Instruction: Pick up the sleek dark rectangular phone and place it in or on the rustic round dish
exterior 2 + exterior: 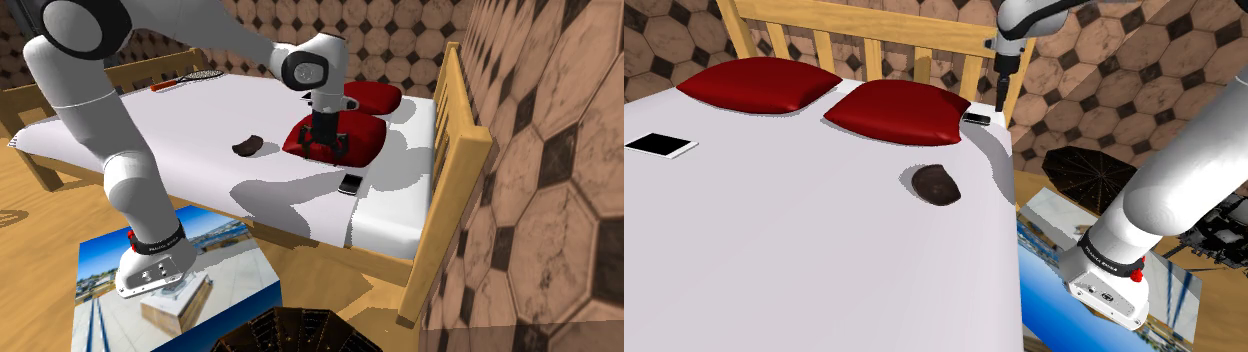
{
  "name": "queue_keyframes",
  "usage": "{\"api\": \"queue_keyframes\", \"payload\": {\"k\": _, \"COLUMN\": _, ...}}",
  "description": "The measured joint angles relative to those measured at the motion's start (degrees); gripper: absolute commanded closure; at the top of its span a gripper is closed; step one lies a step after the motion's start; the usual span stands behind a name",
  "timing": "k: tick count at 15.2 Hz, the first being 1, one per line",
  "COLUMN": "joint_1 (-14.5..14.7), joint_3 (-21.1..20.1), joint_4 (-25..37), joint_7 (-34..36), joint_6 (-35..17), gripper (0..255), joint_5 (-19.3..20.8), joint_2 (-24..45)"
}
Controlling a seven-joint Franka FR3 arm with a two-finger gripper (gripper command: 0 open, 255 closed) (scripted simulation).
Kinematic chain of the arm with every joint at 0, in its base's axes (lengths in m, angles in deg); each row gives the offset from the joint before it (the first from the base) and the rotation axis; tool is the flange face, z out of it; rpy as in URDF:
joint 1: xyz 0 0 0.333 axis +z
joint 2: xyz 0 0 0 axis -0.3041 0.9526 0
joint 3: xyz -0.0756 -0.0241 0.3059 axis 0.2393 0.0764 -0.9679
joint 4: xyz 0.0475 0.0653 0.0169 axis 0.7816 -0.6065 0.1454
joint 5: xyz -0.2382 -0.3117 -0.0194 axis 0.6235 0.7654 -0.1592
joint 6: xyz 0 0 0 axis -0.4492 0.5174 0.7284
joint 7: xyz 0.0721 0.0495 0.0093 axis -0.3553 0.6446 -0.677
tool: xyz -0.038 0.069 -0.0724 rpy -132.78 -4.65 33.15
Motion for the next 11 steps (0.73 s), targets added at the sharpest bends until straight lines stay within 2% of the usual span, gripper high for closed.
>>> {"api": "queue_keyframes", "payload": {"k": 5, "joint_1": -0.9, "joint_3": 1.2, "joint_4": 8.7, "joint_7": -9.1, "joint_6": -3.2, "gripper": 0, "joint_5": -4.2, "joint_2": 11.6}}
{"api": "queue_keyframes", "payload": {"k": 9, "joint_1": -2.0, "joint_3": 0.7, "joint_4": 16.1, "joint_7": -15.0, "joint_6": -4.3, "gripper": 0, "joint_5": -7.5, "joint_2": 20.2}}
{"api": "queue_keyframes", "payload": {"k": 11, "joint_1": -2.3, "joint_3": 0.5, "joint_4": 17.1, "joint_7": -16.1, "joint_6": -5.1, "gripper": 0, "joint_5": -8.2, "joint_2": 21.9}}
